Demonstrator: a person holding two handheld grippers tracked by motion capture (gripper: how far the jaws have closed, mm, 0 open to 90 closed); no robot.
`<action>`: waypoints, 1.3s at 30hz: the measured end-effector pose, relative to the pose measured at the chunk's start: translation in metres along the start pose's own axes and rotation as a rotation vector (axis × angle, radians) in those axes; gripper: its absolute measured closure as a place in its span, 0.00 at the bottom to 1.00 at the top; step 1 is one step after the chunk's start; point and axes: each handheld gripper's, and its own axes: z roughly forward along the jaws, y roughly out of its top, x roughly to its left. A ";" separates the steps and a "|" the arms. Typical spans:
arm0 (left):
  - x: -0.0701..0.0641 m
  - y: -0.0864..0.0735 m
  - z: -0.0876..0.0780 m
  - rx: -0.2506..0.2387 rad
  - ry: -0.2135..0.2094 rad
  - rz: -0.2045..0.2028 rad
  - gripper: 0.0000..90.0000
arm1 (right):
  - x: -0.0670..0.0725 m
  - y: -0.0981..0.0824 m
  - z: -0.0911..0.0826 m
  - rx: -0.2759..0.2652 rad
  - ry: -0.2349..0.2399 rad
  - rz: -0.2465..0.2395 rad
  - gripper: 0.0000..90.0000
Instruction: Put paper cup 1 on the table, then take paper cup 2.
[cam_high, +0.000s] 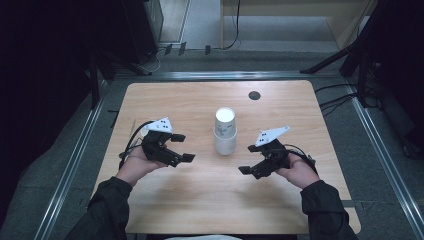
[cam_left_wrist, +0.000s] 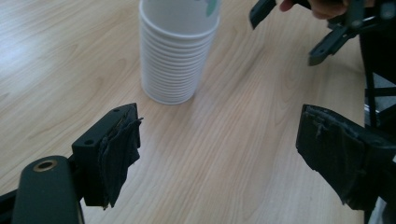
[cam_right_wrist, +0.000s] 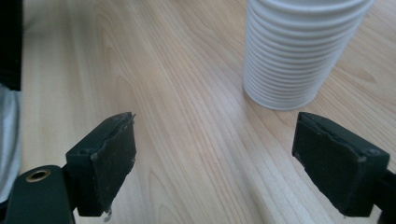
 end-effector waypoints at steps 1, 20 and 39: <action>-0.001 0.001 0.001 0.002 -0.003 0.003 0.16 | 0.000 0.000 0.001 0.001 -0.012 0.005 0.15; -0.007 -0.002 0.021 0.056 -0.006 0.052 0.16 | -0.013 0.015 0.001 -0.025 -0.026 0.029 0.16; -0.008 -0.005 0.017 0.068 -0.033 0.057 0.16 | -0.039 0.068 -0.006 0.019 0.002 -0.038 0.21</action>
